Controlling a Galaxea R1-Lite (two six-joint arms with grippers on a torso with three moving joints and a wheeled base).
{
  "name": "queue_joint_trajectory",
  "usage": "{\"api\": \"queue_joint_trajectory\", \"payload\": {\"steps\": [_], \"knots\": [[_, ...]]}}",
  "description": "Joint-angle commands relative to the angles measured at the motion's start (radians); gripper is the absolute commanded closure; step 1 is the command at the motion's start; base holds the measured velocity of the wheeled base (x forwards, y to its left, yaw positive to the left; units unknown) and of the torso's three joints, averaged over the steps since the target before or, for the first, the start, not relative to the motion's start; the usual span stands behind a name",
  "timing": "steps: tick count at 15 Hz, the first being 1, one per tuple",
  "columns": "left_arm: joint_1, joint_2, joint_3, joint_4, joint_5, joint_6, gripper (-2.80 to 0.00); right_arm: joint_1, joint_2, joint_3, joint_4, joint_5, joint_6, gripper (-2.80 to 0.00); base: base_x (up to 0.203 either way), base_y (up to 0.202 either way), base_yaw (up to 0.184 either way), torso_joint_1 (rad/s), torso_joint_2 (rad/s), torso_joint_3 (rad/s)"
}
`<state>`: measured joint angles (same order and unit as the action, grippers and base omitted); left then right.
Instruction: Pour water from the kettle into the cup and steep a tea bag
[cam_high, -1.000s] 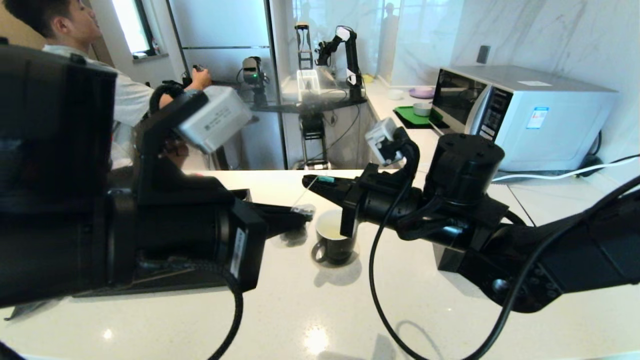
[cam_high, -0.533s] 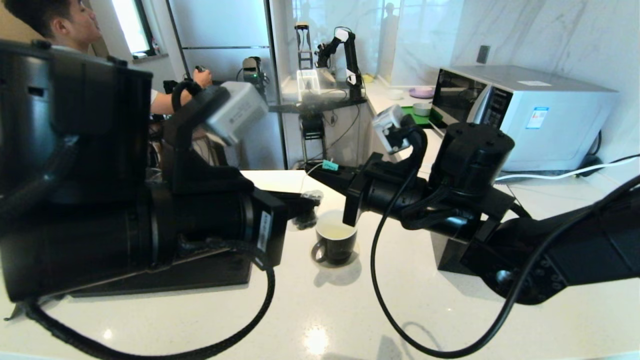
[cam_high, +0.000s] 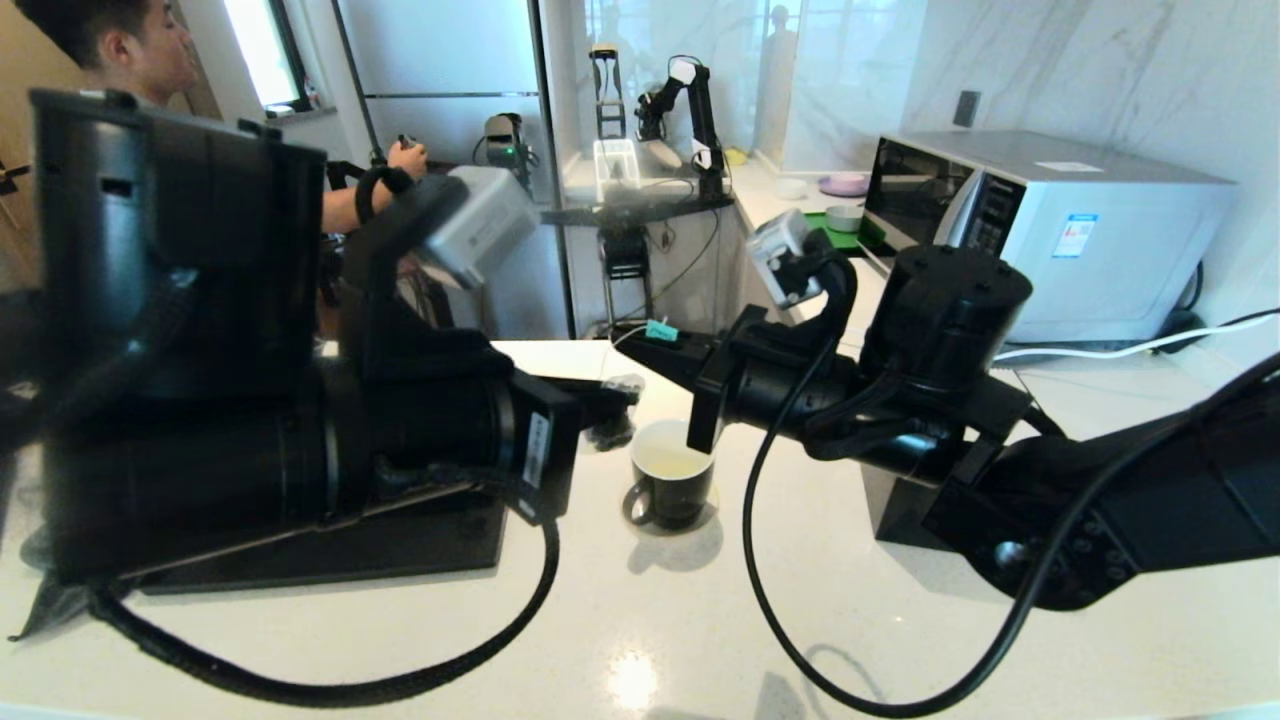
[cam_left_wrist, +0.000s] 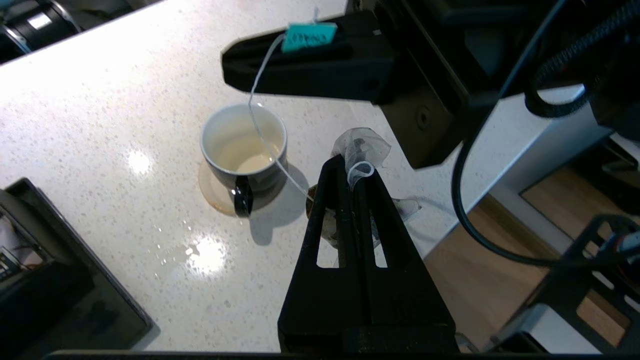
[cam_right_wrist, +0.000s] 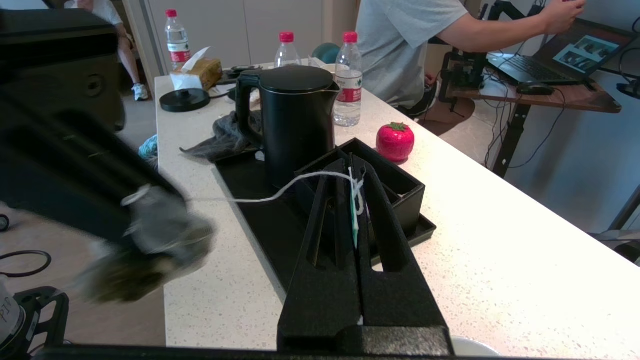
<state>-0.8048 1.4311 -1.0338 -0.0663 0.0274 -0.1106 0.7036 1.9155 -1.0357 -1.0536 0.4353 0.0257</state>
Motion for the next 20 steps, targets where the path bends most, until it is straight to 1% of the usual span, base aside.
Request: {"api": "queue_joint_trajectory", "payload": {"steps": [1,3,8,9,15,20], "knots": [[0.028,0.029,-0.001,-0.032,0.000,0.000,0.00,0.000,-0.004,0.001,-0.006,0.003,0.000,0.00,0.000,0.000,0.000,0.000,0.00,0.000],[0.042,0.037,-0.003,-0.041,0.000,0.000,0.00,0.000,-0.004,0.002,-0.006,0.003,0.000,0.00,0.000,0.000,0.000,0.000,0.00,0.000],[0.042,0.040,-0.002,-0.041,0.000,0.001,0.00,0.000,-0.003,0.000,-0.006,0.003,0.000,0.00,0.000,0.000,0.000,0.000,0.00,0.000],[0.042,0.045,-0.002,-0.043,0.002,0.002,-2.80,0.000,-0.003,0.000,-0.009,0.003,0.000,0.00,0.000,0.000,0.000,0.000,0.00,0.000],[0.042,0.052,0.003,-0.041,0.005,0.000,-2.80,0.000,-0.001,0.000,-0.009,0.003,0.000,0.00,0.000,0.000,0.000,0.000,0.00,0.000],[0.045,0.051,0.050,-0.042,0.069,-0.002,-2.80,0.000,-0.003,0.003,-0.009,0.002,0.000,0.00,0.000,0.000,0.000,0.000,0.00,0.000]]}}
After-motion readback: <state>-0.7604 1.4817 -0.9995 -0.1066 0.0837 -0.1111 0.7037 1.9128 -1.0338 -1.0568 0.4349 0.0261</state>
